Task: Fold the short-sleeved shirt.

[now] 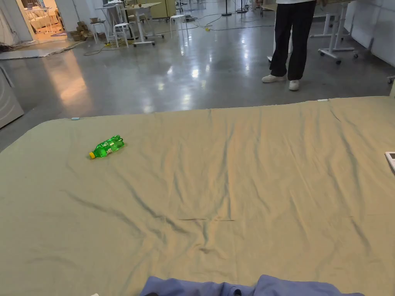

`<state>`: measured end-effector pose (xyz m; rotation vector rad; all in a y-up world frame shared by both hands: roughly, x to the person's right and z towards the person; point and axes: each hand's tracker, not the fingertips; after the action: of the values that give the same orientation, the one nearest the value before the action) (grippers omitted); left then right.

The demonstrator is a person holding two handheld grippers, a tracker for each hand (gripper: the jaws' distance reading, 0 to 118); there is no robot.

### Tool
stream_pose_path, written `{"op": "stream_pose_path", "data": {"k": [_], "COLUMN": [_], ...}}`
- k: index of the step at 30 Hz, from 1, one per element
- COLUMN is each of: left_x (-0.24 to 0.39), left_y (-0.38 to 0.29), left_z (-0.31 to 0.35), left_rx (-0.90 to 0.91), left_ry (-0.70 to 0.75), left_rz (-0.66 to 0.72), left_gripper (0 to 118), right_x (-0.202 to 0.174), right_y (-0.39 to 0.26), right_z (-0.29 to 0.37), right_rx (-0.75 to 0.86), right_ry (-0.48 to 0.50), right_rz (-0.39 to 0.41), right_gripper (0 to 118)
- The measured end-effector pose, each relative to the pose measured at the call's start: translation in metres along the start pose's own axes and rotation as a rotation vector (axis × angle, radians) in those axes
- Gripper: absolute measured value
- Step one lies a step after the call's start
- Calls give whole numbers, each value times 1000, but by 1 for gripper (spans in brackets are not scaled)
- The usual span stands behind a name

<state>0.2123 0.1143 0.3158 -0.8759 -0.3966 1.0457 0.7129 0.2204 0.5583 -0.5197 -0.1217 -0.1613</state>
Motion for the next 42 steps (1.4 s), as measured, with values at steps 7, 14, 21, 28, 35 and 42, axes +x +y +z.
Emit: {"op": "stream_pose_path", "data": {"k": [7,14,21,28,35,42], "left_x": [35,119,141,134,169,113], "left_y": [42,-12,-111,-140,-92,-120], "left_z": [74,13,-120,-162,-94,-155], "left_rx": [63,0,-258,-379,-67,-363], "left_ry": [202,174,172,145,-7,93], "left_rz": [-330,-642,-761,-764,-564,-418], "left_gripper": [11,11,11,48,80,3], "right_x": [-5,-10,-5,4,12,17], "right_y": [3,1,-6,-19,-22,-25], "right_z": [-9,-6,14,14,12,20], "right_rx": [-3,35,39,-2,3,-5], "right_ry": [44,41,-1,-41,-23,-35], "right_rz": [12,7,16,27,-11,-28], "right_gripper": [0,0,0,0,0,0]}}
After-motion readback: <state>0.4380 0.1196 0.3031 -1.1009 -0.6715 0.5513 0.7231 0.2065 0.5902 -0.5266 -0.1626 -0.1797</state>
